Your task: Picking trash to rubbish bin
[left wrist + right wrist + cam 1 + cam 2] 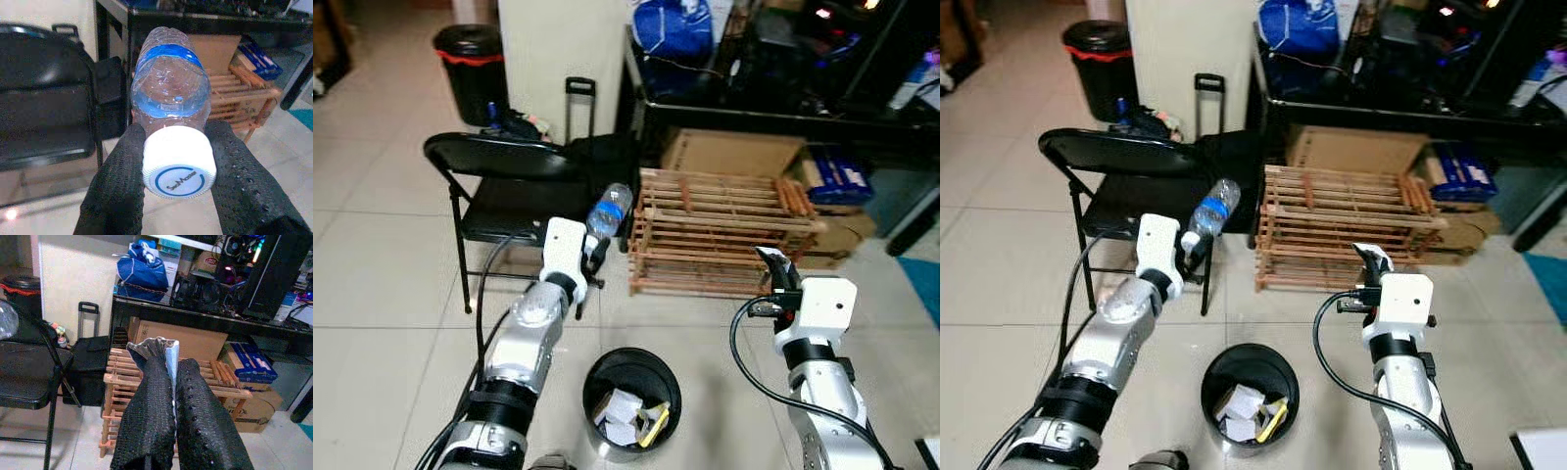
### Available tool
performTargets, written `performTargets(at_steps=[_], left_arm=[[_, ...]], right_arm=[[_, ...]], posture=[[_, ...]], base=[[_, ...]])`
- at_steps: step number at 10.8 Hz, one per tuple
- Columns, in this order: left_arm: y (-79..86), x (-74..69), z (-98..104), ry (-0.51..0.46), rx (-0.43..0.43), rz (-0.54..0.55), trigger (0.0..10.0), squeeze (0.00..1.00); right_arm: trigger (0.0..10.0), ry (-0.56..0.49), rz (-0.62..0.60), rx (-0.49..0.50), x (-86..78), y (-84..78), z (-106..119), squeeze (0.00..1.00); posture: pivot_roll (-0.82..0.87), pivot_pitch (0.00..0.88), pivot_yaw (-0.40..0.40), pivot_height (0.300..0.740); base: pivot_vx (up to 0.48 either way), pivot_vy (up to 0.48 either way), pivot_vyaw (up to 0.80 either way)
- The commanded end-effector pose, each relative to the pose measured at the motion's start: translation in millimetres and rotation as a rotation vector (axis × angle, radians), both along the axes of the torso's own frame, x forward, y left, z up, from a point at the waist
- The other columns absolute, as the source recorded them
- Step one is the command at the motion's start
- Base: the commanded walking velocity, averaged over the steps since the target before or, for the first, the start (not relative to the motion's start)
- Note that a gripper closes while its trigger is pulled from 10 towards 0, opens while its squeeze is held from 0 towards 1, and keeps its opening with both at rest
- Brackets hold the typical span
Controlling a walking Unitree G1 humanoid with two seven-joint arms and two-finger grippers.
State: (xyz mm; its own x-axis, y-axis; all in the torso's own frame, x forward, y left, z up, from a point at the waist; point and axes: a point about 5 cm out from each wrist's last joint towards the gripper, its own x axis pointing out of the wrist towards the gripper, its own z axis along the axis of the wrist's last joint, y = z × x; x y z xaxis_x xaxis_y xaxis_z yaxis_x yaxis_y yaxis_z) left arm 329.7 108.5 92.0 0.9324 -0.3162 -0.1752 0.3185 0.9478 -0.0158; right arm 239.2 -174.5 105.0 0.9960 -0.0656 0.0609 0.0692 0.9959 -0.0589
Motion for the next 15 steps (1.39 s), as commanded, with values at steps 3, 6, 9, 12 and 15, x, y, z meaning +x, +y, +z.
performTargets(at_steps=[3, 6, 9, 12, 15], left_arm=[[-1.5, -4.6, -17.7, 0.072, 0.019, -0.002, 10.0, 0.0], [1.4, -12.5, -27.6, 0.096, 0.024, -0.004, 10.0, 0.0], [5.3, -11.9, -27.7, 0.096, 0.035, -0.009, 10.0, 0.0], [6.1, -13.2, -31.1, 0.11, 0.032, -0.003, 10.0, 0.0], [3.5, -13.4, -32.4, 0.12, 0.021, -0.01, 10.0, 0.0]], right_arm=[[10.0, 0.05, -0.017, -0.006, -1.9, -7.1, -11.0, 0.0], [10.0, 0.079, -0.02, 0.005, -3.3, -6.4, -15.8, 0.0], [10.0, 0.087, -0.019, 0.001, -6.1, -6.2, -17.9, 0.0], [10.0, 0.075, -0.023, 0.0, -5.8, -6.2, -14.7, 0.0], [10.0, 0.074, -0.02, 0.006, -4.7, -4.8, -14.1, 0.0]], posture=[[0.22, 0.095, -0.118, 0.74], [0.22, 0.144, -0.125, 0.74], [0.22, 0.153, -0.126, 0.74], [0.22, 0.154, -0.127, 0.74], [0.22, 0.153, -0.128, 0.74]], base=[[0.0, 0.0, 0.0], [0.0, 0.0, 0.0], [0.307, 0.0, 0.0], [0.0, 0.0, 0.0], [0.0, 0.0, -0.75]])
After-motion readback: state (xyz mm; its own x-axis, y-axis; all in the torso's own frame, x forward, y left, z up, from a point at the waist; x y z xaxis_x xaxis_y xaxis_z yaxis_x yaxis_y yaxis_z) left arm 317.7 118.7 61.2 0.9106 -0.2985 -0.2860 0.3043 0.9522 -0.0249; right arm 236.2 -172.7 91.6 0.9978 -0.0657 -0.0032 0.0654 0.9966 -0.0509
